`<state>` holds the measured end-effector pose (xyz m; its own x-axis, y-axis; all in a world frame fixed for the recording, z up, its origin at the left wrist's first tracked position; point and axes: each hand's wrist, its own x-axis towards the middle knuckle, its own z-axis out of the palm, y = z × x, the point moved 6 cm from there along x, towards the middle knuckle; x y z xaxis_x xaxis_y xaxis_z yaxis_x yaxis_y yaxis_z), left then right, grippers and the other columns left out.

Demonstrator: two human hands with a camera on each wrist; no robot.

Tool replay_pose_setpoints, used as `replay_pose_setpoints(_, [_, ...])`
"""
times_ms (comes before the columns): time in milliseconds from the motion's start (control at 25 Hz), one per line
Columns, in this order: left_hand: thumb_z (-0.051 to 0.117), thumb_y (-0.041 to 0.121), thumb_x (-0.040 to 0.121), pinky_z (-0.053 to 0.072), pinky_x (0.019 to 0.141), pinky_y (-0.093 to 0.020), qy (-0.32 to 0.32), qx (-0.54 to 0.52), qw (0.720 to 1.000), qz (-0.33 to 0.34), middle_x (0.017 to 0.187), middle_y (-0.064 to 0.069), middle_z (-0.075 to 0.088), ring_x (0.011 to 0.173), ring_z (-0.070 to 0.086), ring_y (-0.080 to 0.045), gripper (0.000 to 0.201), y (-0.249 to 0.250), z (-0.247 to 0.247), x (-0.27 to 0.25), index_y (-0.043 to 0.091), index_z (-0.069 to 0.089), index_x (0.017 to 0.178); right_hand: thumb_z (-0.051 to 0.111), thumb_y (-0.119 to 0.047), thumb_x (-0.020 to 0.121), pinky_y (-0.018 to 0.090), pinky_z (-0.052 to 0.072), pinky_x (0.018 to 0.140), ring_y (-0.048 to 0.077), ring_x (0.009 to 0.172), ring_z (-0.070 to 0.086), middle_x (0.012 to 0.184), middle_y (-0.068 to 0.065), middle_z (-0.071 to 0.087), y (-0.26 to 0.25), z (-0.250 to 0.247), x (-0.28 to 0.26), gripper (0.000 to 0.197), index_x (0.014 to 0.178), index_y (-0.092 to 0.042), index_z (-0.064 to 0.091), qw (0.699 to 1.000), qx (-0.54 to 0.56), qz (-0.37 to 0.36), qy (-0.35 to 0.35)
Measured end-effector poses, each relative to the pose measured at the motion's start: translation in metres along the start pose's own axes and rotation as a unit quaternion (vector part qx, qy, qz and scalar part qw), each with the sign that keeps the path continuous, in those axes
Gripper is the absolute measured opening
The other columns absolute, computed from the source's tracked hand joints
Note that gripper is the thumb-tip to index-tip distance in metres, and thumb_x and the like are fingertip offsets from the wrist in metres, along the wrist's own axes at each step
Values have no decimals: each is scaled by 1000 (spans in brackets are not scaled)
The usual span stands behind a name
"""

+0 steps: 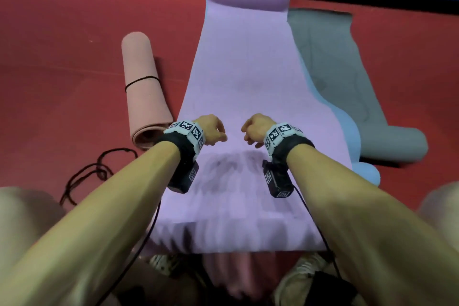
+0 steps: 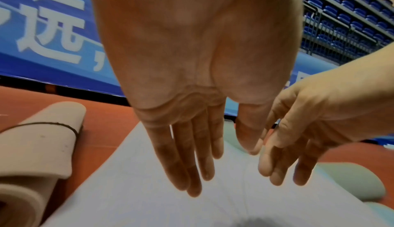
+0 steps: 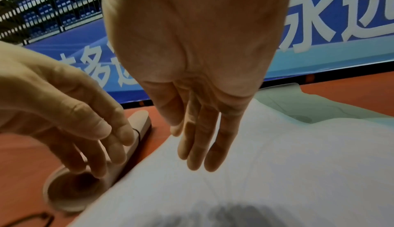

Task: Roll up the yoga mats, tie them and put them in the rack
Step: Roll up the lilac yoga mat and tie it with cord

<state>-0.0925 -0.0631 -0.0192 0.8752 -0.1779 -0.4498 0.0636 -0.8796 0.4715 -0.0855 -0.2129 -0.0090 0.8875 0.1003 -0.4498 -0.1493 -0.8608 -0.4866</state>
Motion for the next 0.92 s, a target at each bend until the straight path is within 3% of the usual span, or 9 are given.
replay_pose_setpoints(120, [60,20,88,59,83,-35,-65,20,998,7,91,-7,75,84,73,-22,10,9,52,12,17,69,85,47,-2,91,37,60,77,27,91,71,99,12,75,44,25,-15,28,106,-1,71,997,-29,17,-70])
replay_pose_setpoints(240, [56,8,90,56,76,-31,-144,13,989,17,80,-8,72,68,67,-20,22,18,110,15,11,66,70,46,0,90,22,51,54,24,77,65,90,11,73,84,62,-40,29,96,-8,73,980,-62,39,-187])
replay_pose_setpoints(400, [56,7,84,57,72,-33,-203,36,978,29,76,-14,73,63,60,-22,21,26,146,7,3,73,73,55,4,89,16,43,39,20,61,59,65,3,67,111,89,-72,23,89,-13,70,952,-33,69,-297])
replay_pose_setpoints(520, [55,7,84,58,79,-36,-181,7,983,23,83,-16,75,69,65,-23,20,28,143,6,3,72,73,72,-3,83,12,40,40,8,53,55,62,-5,63,112,94,-88,24,103,-16,69,938,-101,39,-330])
replay_pose_setpoints(600, [55,6,84,59,82,-39,-157,-24,987,13,85,-17,75,73,67,-24,20,27,136,3,3,71,72,74,-6,83,12,41,41,9,58,55,69,-6,62,114,99,-93,30,111,-14,70,935,-154,25,-319])
replay_pose_setpoints(800, [60,9,87,57,83,-36,-101,-80,991,18,89,-19,75,72,67,-24,15,30,124,-16,5,70,77,68,-10,87,21,43,68,16,80,59,84,-3,66,109,91,-83,20,103,-22,73,968,-154,10,-200])
replay_pose_setpoints(920, [69,28,86,54,83,-32,-123,-10,991,48,90,-6,76,73,64,-15,17,34,127,-30,12,75,87,65,-15,91,25,42,84,18,96,59,104,-2,66,100,77,-80,26,114,-24,72,976,-150,-1,-159])
